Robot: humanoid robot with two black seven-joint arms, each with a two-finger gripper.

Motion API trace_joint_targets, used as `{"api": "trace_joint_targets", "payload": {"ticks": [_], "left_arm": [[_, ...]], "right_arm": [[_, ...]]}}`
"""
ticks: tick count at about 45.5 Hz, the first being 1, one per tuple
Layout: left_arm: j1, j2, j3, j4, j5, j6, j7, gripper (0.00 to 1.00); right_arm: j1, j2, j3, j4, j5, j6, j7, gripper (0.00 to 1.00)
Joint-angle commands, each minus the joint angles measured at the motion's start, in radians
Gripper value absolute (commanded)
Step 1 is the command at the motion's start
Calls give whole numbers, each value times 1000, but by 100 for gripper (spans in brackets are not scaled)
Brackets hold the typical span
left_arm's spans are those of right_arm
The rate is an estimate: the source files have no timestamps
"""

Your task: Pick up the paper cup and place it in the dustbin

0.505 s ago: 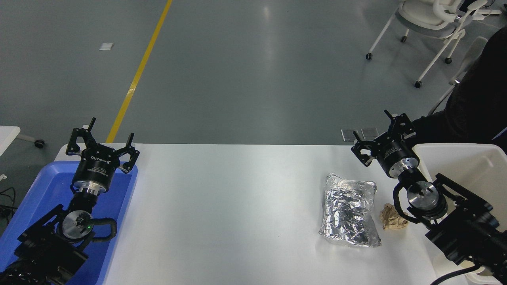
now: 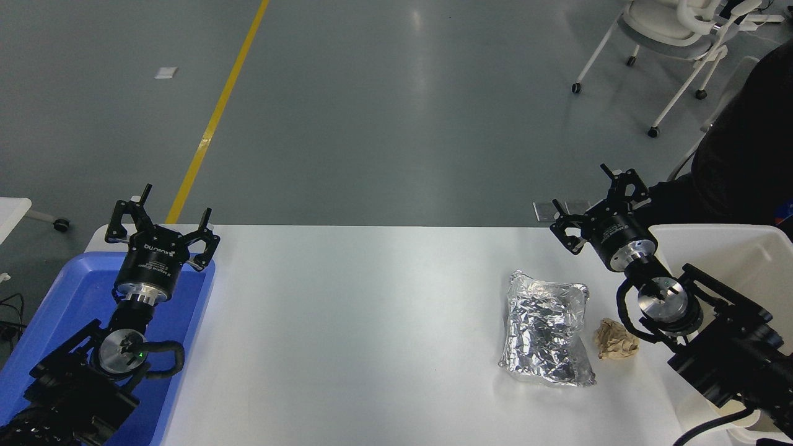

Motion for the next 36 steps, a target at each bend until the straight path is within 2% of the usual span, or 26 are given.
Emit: {"api": "trace_joint_targets", "payload": {"ticks": [1,14,27,36], "left_arm": [[0,0,1,1,-1,0,0,100],[0,0,2,1,0,0,0,100],[0,0,2,1,-1,0,0,100],[0,0,2,-1,-1,2,0,100]], "right_arm": [[161,-78,-196,75,-160,-6,-5,100],[459,-279,-624,270,-430,5,-3,100],[769,-302,-1059,355,-499,64,1,100],[1063,-300,-1423,500,-510,109,10,100]]}}
